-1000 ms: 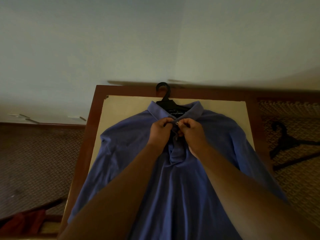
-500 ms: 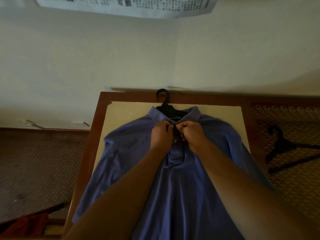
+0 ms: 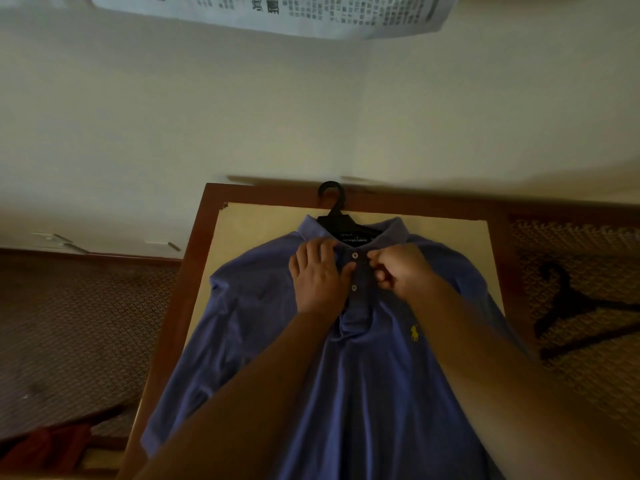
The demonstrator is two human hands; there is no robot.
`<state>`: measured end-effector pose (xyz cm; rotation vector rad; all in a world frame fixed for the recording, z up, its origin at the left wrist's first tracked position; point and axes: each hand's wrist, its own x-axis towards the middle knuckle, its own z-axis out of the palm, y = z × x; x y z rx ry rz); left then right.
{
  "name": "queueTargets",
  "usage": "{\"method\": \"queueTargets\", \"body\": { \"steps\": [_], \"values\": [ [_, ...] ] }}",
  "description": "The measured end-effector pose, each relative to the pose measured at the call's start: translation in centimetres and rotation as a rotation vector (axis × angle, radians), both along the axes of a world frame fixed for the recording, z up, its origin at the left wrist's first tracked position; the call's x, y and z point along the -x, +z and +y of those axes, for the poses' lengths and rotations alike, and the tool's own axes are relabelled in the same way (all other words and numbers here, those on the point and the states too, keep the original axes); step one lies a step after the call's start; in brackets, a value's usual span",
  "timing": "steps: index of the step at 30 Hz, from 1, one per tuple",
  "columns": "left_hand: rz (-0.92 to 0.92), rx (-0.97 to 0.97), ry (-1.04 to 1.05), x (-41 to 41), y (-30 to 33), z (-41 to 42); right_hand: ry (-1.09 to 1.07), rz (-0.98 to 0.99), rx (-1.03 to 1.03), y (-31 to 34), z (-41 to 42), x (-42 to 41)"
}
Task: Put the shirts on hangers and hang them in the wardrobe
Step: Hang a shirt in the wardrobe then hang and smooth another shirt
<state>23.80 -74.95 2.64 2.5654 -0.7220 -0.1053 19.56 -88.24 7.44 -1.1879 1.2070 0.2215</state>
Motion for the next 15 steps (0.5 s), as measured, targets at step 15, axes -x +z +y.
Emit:
{"method": "queueTargets", "body": {
  "steps": [15],
  "values": [
    [0.034,-0.256,0.038,-0.1,-2.1,1.6,1.134,0.148,1.029,0.2,-3.3,-6.8]
  ]
}}
